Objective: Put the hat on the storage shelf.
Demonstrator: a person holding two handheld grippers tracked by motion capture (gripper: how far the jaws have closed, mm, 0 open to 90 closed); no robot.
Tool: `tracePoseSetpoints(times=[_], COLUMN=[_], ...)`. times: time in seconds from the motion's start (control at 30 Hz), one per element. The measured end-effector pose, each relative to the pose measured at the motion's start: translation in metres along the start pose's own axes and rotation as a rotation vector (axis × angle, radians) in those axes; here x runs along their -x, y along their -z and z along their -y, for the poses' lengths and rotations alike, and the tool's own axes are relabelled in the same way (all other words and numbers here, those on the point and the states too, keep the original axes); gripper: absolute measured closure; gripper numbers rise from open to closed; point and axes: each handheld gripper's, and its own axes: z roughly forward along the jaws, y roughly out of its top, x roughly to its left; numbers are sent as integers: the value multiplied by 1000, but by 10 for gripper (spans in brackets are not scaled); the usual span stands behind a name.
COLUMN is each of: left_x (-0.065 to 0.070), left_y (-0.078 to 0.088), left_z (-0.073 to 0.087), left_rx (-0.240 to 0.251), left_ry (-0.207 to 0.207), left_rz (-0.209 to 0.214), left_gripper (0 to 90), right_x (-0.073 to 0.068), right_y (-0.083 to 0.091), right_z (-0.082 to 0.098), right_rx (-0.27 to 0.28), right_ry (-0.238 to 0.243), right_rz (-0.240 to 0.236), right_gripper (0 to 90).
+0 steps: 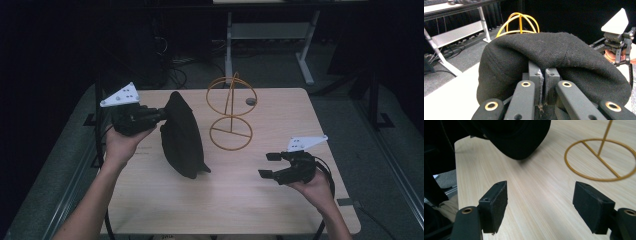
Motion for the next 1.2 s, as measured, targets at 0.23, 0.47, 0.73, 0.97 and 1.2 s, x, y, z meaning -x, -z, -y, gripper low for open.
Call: tracePoseSetpoints(times=[0.23,0.47,0.73,0.97,1.2], left_x=[-10,-22,-38,-47,-50], left_y=[-4,-8,-18,-33,-51], left_z=[-14,-29,-52,-82,-108], left_rx=[6,11,5,-2,-4], left_ry=[15,25,31,4,-20], left_rz=[0,-11,-15,-15,-6], left_gripper=[874,874,874,874,874], right_x=[4,7,11,17,23], right_y=[3,2,12,22,32], right_z=[6,12,20,24,29], right_rx=[1,-3,7,43,90], right_ry=[-11,-21,-33,-50,-77], right_rz=[8,34,79,110,137], right_gripper=[281,276,274,266,255])
